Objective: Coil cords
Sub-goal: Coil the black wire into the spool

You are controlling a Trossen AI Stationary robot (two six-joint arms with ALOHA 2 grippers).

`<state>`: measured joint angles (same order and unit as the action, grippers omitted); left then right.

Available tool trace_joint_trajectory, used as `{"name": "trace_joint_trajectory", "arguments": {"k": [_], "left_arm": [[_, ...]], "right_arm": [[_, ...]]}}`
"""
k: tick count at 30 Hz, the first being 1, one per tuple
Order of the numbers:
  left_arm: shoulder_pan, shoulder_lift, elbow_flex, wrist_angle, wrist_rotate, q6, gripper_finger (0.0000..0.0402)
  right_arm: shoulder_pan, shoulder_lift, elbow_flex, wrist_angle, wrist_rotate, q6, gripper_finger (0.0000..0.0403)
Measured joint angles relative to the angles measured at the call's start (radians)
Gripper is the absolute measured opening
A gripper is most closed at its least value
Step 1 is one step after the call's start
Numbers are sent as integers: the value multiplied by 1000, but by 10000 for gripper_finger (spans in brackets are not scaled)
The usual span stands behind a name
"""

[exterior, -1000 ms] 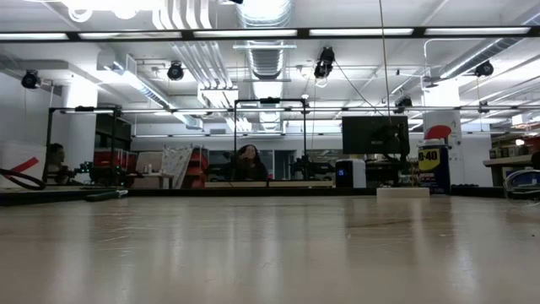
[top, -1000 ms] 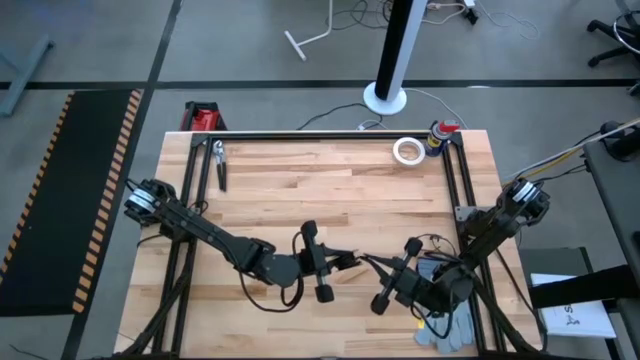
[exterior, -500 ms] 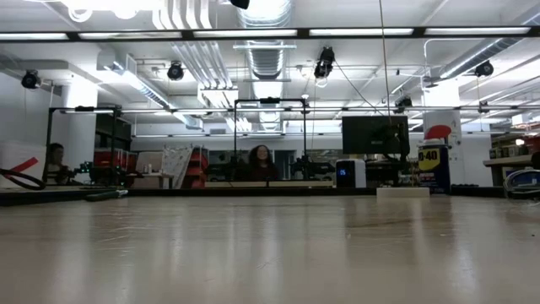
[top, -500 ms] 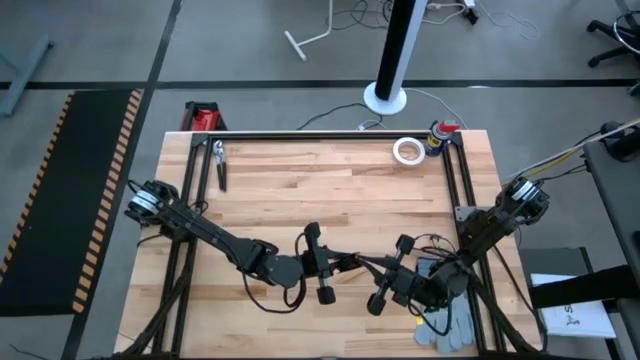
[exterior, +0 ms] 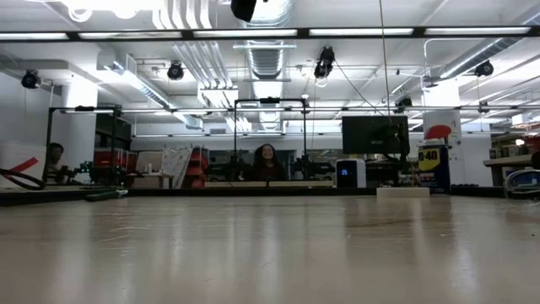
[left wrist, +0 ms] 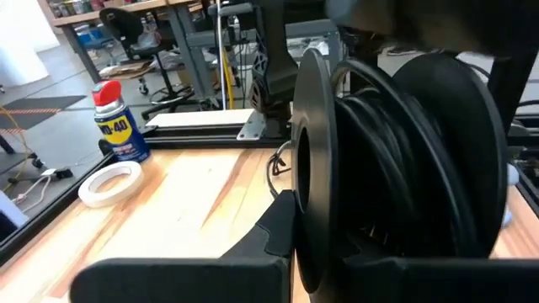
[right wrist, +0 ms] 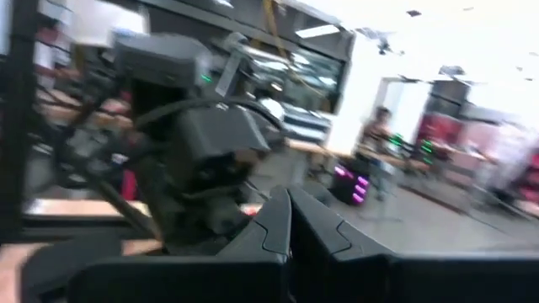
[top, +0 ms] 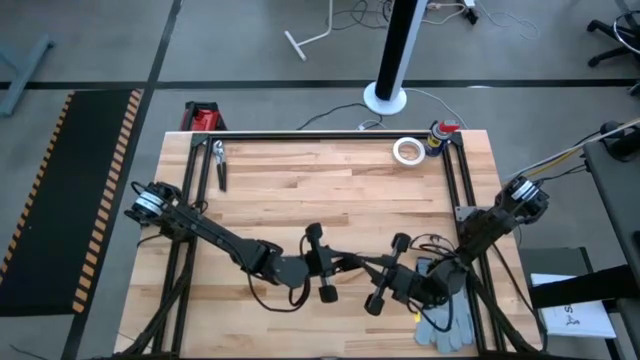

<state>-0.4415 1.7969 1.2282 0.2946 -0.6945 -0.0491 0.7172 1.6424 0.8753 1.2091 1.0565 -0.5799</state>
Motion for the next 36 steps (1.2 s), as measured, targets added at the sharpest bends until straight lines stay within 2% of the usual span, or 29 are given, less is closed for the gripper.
{"name": "trace_joint_trajectory", "arguments": {"k": [4,9,12,18,21,28,32,36], "left_arm": [[8,0,0,-63,-3,-59,0],[46,10,-4,-66,44,-125,0],[73,31,-6,-28,88,-132,0],[115,63,-7,156,149,-43,0],[132,75,-7,243,192,14,0],[150,117,0,406,218,61,0],[151,126,0,422,210,57,0],[152,127,0,423,209,56,0]], "right_arm": [[26,0,-12,-3,133,14,0],[52,0,-61,-26,138,141,0],[79,0,-105,-48,118,272,0],[94,0,-179,-147,-28,622,0],[82,15,-192,-189,-33,729,0],[-3,69,-221,-184,1,790,0],[-38,84,-222,-181,1,773,6],[-63,87,-223,-180,-1,764,30]]}}
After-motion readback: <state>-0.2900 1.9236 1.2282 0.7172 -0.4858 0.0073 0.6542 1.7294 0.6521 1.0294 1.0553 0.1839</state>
